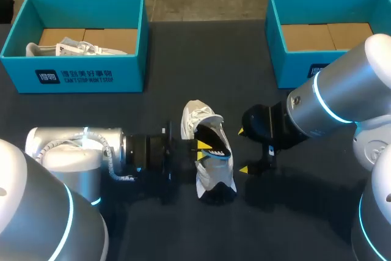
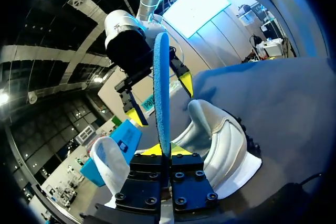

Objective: Take the shoe out of the shoebox, open the shoe tongue, remove and reinsert the insole, then place the shoe into the shoebox

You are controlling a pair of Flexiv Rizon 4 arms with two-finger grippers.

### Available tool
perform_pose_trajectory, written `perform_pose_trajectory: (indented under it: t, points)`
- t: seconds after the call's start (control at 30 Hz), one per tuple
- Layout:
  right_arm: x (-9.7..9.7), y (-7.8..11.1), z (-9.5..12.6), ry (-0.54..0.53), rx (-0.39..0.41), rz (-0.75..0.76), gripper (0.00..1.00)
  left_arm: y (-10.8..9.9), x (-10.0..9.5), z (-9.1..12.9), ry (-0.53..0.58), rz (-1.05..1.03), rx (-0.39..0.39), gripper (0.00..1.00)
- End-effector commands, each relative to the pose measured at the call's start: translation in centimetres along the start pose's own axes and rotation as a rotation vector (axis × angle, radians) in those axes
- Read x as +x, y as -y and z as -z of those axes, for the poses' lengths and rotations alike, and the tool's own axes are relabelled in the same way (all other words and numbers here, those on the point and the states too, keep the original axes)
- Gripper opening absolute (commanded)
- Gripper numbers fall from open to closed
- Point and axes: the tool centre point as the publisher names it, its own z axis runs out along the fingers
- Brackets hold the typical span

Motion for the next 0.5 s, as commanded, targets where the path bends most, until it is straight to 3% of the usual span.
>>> perform_pose_trajectory:
  t: [0.03,0.27,0.33,0.5]
  points:
    - [0.1,0.0,-0.1,0.002,-0.001,0.000,1.00,-0.4,0.0,-0.6,-0.023,0.001,-0.010,0.00]
    - [0.1,0.0,-0.1,0.002,-0.001,0.000,1.00,-0.6,0.3,-0.1,-0.041,0.040,-0.041,0.00]
    - [0.1,0.0,-0.1,0.002,-0.001,0.000,1.00,0.0,0.2,0.0,-0.040,0.044,-0.034,0.40]
    - [0.1,0.0,-0.1,0.002,-0.001,0.000,1.00,1.1,-0.1,0.2,-0.033,0.037,-0.014,0.40]
